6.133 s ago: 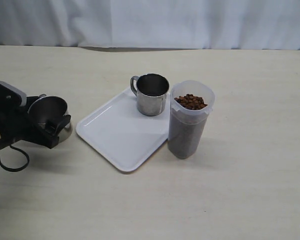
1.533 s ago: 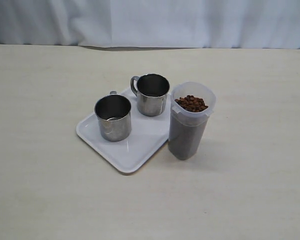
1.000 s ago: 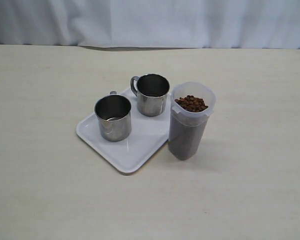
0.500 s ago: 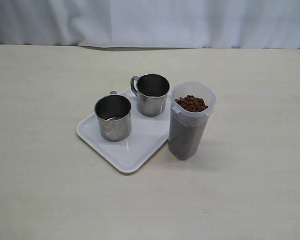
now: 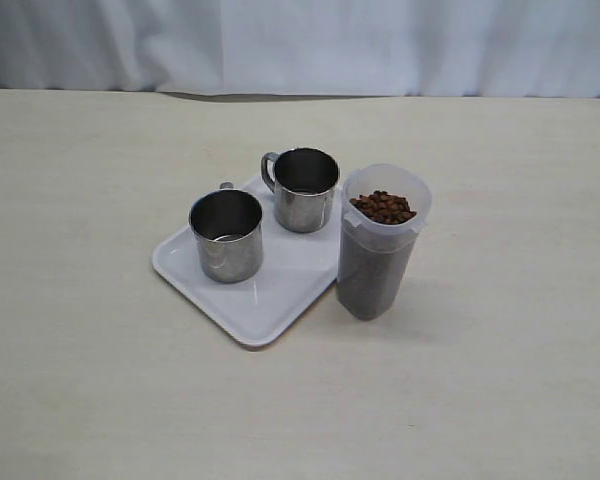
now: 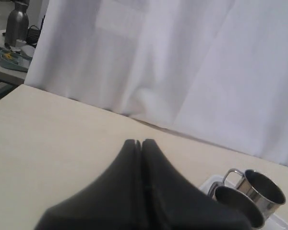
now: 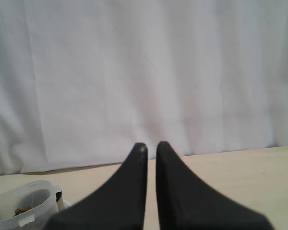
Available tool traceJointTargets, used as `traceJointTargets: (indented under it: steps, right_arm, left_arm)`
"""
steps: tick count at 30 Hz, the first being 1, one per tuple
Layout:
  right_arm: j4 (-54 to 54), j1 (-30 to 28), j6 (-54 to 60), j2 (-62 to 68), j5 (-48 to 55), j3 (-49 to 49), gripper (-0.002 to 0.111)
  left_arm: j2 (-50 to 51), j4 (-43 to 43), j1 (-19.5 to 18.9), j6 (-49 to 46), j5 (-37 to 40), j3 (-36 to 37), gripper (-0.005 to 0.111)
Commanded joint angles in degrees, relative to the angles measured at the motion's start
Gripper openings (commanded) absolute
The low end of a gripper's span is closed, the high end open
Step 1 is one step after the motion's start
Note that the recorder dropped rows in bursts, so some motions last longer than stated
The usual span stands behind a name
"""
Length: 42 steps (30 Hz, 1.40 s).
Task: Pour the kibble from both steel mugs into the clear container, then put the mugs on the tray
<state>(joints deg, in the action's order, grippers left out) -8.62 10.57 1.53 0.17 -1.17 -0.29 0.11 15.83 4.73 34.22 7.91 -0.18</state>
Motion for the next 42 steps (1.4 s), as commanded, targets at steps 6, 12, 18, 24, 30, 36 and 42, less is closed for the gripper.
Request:
traceJointTargets:
  steps: [6, 12, 18, 24, 30, 36, 42]
  right_arm:
    - [0.07, 0.08, 0.51, -0.17, 0.2, 0.29, 0.005]
    - [0.07, 0.08, 0.51, -0.17, 0.2, 0.29, 0.005]
    - [0.07, 0.08, 0.51, -0.17, 0.2, 0.29, 0.005]
    - [0.07, 0.08, 0.51, -0.17, 0.2, 0.29, 0.005]
    - [0.07, 0.08, 0.51, -0.17, 0.2, 0.29, 0.005]
    - [0.07, 0.08, 0.51, -0.17, 0.2, 0.29, 0.005]
    - [0.07, 0.08, 0.51, -0.17, 0.2, 0.29, 0.005]
  left_arm:
    - [-0.11, 0.16, -0.02, 0.01, -2.65, 0.18, 0.0]
    - [-0.11, 5.09, -0.02, -0.59, -1.89, 0.18, 0.0]
    - [-0.11, -7.16, -0.82, -25.09, -1.69, 0.18, 0.0]
    - [-0.11, -10.74, -2.13, -32.93, -1.45, 0.18, 0.0]
    - [-0.11, -10.52, -2.13, -32.93, -1.03, 0.18, 0.0]
    - [-0.11, -10.52, -2.13, -32.93, -1.03, 0.18, 0.0]
    - [-0.11, -10.52, -2.13, -32.93, -1.03, 0.18, 0.0]
